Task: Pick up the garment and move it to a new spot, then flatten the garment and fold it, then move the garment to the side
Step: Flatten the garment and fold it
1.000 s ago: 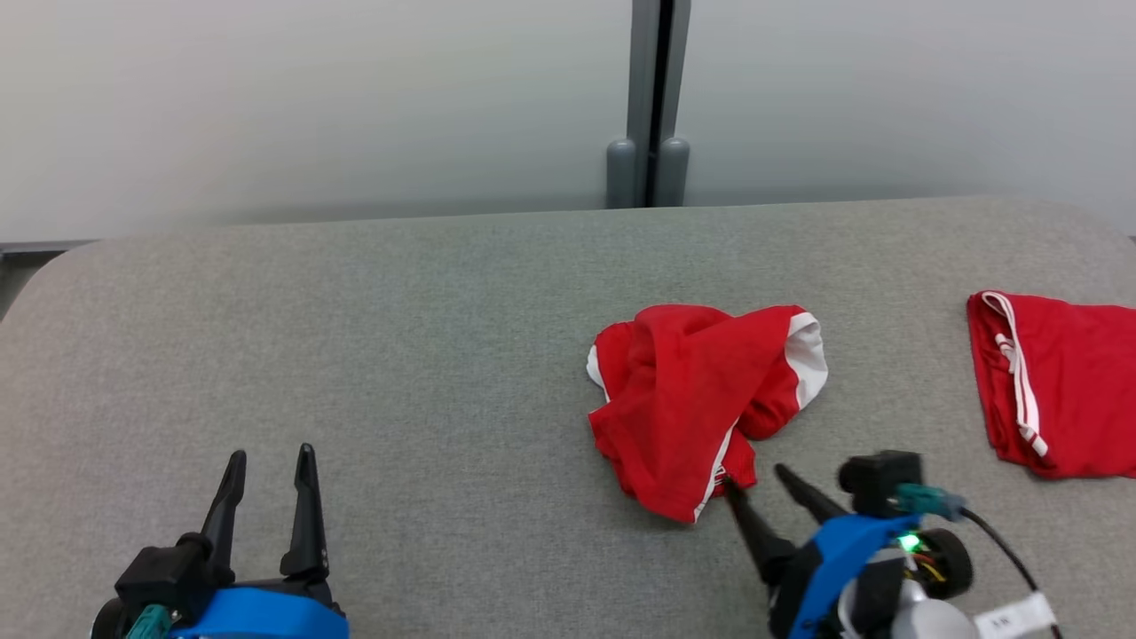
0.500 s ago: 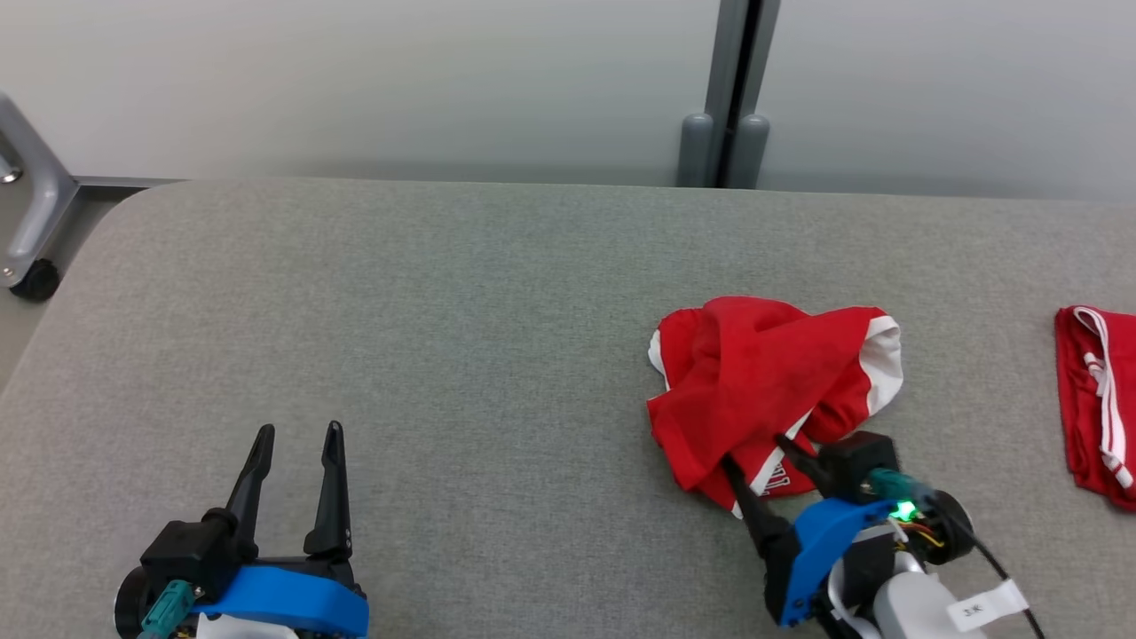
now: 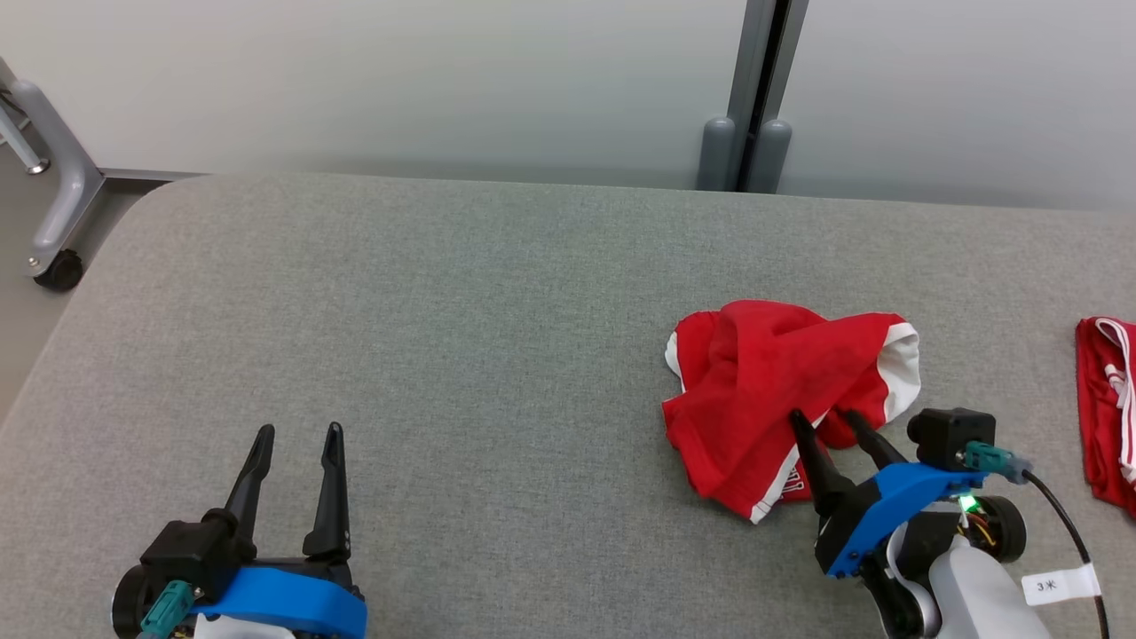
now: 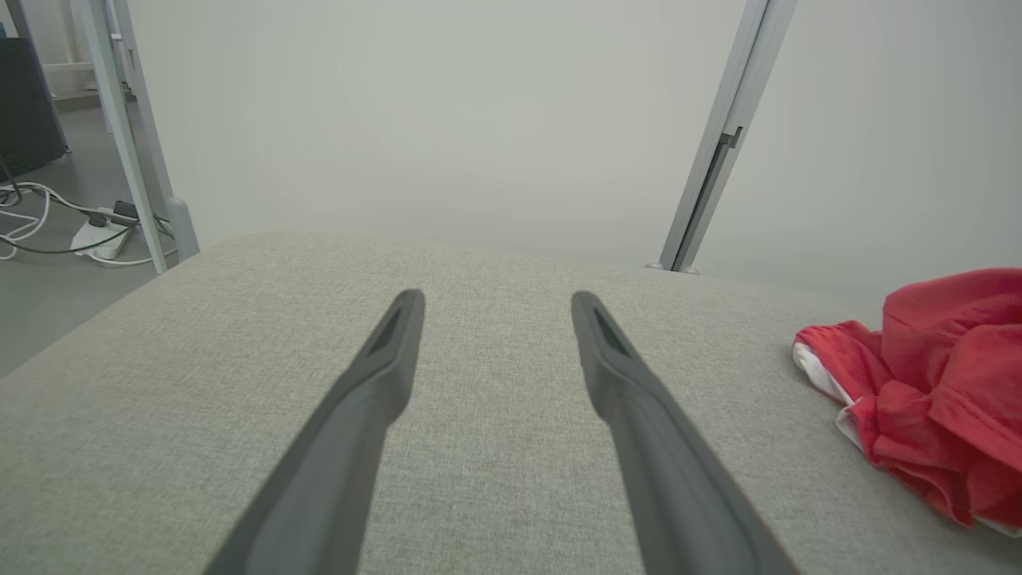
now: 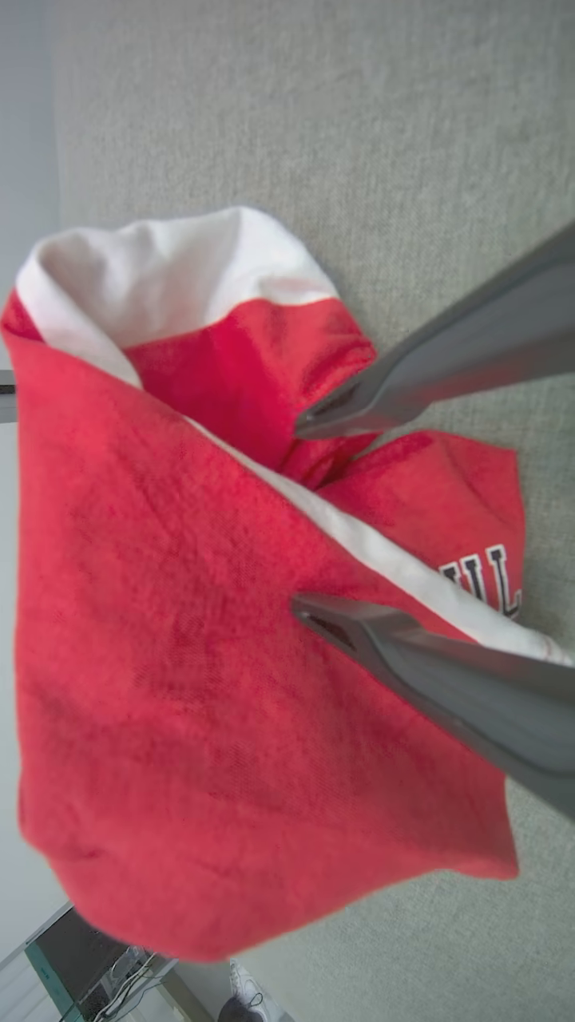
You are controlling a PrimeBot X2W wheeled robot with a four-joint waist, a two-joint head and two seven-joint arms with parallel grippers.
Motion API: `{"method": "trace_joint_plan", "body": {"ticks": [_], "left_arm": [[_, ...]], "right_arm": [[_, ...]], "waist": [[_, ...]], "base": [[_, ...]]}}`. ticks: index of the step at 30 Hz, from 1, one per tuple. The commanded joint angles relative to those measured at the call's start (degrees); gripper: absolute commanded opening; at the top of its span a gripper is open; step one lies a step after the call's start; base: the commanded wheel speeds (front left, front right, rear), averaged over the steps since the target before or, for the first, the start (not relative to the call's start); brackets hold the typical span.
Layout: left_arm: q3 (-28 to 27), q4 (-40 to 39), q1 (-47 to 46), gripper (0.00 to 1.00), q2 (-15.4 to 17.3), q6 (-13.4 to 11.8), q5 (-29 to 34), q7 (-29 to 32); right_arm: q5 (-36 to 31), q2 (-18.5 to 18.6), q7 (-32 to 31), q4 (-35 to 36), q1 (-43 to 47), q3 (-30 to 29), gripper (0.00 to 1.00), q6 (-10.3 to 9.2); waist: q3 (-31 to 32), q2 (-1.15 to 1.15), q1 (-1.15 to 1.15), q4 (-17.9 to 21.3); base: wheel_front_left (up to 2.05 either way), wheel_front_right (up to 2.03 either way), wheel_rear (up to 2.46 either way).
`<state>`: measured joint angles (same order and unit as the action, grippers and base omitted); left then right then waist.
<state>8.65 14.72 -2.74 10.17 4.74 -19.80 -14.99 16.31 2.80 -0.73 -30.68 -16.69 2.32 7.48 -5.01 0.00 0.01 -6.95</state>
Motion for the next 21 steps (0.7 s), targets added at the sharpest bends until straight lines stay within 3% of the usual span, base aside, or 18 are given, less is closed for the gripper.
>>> {"method": "trace_joint_plan", "body": {"ticks": [1, 12, 13, 14, 21], "left_arm": [[0.3, -0.2, -0.2, 1.0, 0.2, -0.1, 0.2, -0.3], [0.7, -0.7, -1.4, 1.0, 0.7, -0.4, 0.1, -0.2], [0.8, -0.7, -1.5, 1.0, 0.7, -0.4, 0.1, -0.2], [0.9, -0.7, -1.7, 1.0, 0.7, -0.4, 0.0, -0.2], [1.2, -0.3, -1.8, 1.0, 0.7, -0.6, -0.2, -0.2]], "right_arm": [[0.4, 0.2, -0.4, -1.0, -1.3, 0.0, 1.0, 0.03], [9.6, 0.2, 1.2, -9.0, -7.9, 6.2, 0.98, 0.03], [9.6, 0.2, 1.4, -9.7, -8.4, 6.4, 0.4, 0.03], [9.5, 0.2, 1.7, -10.4, -9.0, 6.9, 0.0, 0.03], [9.3, 0.2, 5.4, -9.1, -11.5, 9.2, 0.0, 0.03]], "waist": [[-0.1, 0.0, -0.01, 0.0], [-2.0, 0.0, -0.01, -0.8], [-2.1, 0.0, -0.01, -0.8], [-2.2, 0.0, -0.01, -0.9], [-1.6, 0.0, -0.01, -1.1]], "base": [[0.0, 0.0, 0.0], [0.0, 0.0, 0.0], [0.0, 0.0, 0.0], [0.0, 0.0, 0.0], [0.0, 0.0, 0.0]]}}
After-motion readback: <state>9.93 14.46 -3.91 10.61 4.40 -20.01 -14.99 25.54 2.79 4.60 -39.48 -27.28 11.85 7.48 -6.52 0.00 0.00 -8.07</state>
